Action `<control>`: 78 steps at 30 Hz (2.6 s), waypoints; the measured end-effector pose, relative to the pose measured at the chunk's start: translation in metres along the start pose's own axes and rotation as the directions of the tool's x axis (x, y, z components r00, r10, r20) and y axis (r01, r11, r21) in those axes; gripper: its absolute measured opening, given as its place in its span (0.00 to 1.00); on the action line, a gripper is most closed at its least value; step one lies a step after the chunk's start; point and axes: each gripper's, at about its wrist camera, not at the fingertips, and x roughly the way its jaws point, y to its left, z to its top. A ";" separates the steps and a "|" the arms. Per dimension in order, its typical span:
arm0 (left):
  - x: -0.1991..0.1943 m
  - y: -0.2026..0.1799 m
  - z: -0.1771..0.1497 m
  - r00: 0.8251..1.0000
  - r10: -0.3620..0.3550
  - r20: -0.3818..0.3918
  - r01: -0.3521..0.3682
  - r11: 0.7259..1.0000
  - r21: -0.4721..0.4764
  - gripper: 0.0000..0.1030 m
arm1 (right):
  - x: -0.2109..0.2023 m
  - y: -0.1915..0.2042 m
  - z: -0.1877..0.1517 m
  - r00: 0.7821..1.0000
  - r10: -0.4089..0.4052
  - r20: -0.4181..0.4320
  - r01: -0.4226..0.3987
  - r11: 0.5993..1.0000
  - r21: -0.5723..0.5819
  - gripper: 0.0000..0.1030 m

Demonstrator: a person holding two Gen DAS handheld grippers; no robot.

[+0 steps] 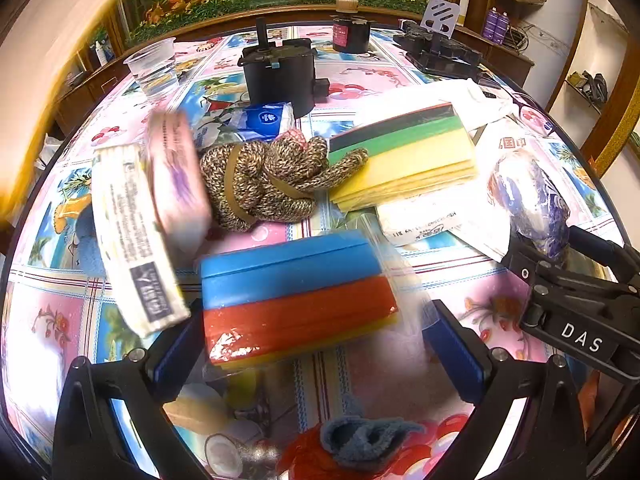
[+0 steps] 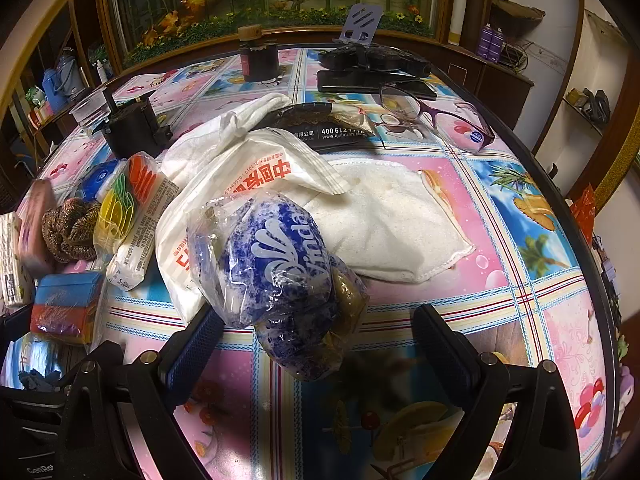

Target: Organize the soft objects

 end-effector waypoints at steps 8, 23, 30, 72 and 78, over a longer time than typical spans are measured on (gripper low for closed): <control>-0.001 0.001 0.000 1.000 0.000 0.000 0.000 1.000 0.000 1.00 | 0.000 0.000 0.000 1.000 0.000 0.000 0.000 1.000 0.000 0.96; -0.001 0.001 0.000 1.000 0.000 0.000 0.000 1.000 0.000 1.00 | 0.001 0.000 0.000 1.000 0.001 0.000 -0.001 1.000 0.000 0.96; -0.001 0.001 0.000 1.000 0.000 0.000 0.000 1.000 0.000 1.00 | 0.001 0.000 0.000 1.000 0.001 0.000 -0.001 1.000 0.000 0.96; -0.001 0.001 0.000 1.000 0.000 0.000 0.000 1.000 0.000 1.00 | 0.001 0.000 0.000 1.000 0.001 0.000 -0.001 1.000 -0.001 0.97; -0.001 0.001 0.000 1.000 0.000 0.000 0.000 1.000 0.000 1.00 | 0.001 0.000 0.000 1.000 0.001 0.001 -0.001 1.000 -0.001 0.97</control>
